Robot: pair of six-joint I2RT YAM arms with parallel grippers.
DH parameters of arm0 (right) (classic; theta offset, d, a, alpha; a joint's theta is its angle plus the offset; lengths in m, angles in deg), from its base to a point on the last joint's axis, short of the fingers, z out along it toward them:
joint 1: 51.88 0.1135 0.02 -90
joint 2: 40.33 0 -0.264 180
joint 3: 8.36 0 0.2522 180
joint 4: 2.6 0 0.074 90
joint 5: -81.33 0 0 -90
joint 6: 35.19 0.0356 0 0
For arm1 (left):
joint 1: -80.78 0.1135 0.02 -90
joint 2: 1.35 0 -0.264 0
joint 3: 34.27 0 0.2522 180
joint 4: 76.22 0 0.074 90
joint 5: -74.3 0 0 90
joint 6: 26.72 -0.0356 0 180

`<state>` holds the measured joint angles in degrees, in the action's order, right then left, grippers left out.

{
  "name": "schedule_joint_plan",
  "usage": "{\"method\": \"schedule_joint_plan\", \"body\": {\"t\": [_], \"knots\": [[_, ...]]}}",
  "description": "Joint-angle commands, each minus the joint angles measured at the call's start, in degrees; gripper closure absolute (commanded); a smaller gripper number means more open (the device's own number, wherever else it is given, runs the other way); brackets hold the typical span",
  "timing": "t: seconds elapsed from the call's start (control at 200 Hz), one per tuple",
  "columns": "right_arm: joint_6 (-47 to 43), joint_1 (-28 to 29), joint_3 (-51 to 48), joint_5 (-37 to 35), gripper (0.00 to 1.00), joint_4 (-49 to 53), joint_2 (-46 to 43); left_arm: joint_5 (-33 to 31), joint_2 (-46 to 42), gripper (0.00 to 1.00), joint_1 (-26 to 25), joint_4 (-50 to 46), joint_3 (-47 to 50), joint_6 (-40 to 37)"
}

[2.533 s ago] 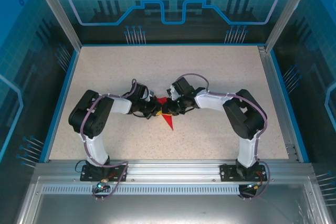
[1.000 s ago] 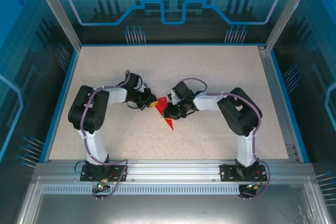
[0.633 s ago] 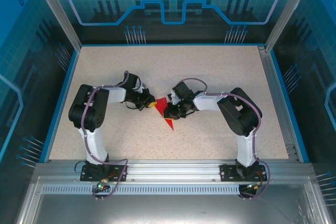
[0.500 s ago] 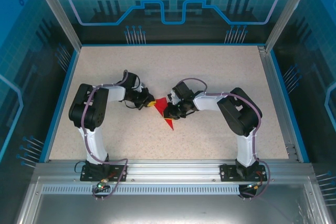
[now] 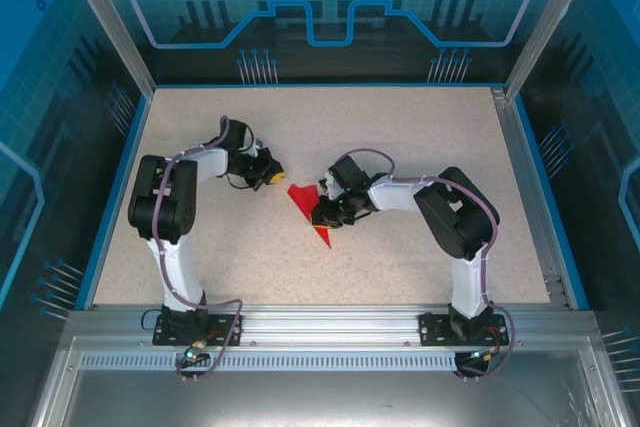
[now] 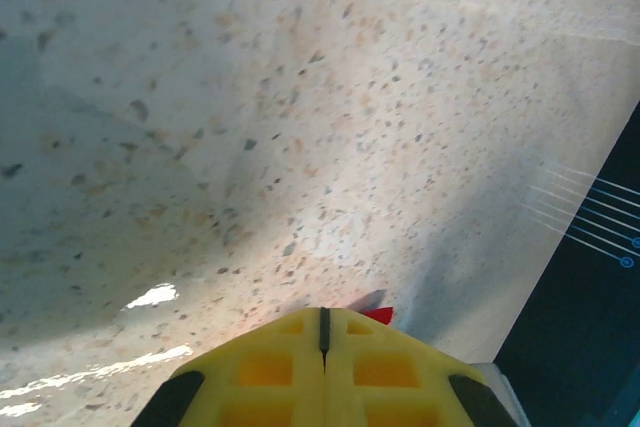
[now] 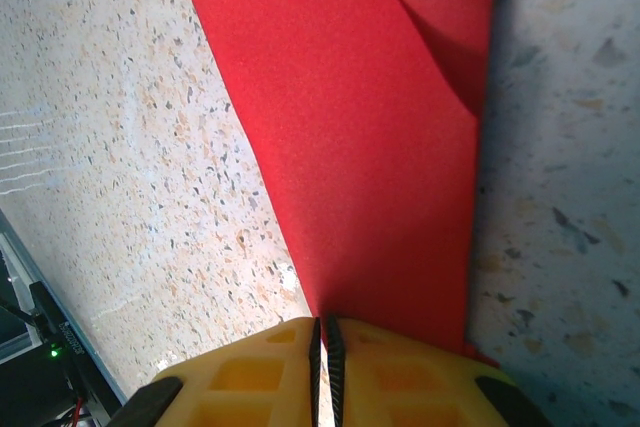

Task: Fold a paper plane with a square sheet of paper (pick it up from the middle)
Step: Fold the wing for the fifth time at the center of the table.

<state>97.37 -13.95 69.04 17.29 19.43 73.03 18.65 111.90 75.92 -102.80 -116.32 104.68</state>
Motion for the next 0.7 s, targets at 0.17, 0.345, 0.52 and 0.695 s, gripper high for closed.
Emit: {"method": "schedule_joint_plan", "body": {"t": [0.17, 0.345, 0.52, 0.695], "knots": [[0.1, 0.4, -1.5, -2.2, 0.84, 6.7, 1.3, 2.8, -10.3, 1.0, -2.5, -1.4, 4.1, 0.3], [0.2, 0.3, -1.5, -2.3, 0.84, 6.5, 1.0, 4.0, -11.4, 1.0, -7.4, 2.7, 9.3, 2.3], [0.3, 0.4, -1.4, -2.2, 0.84, 6.5, 0.5, 4.4, -7.1, 1.0, -11.3, 6.6, 11.1, 4.0], [-0.1, 0.4, -2.1, -1.1, 0.83, 5.3, -1.9, 2.8, -3.9, 1.0, -12.0, 8.1, 11.9, 4.9]]}}
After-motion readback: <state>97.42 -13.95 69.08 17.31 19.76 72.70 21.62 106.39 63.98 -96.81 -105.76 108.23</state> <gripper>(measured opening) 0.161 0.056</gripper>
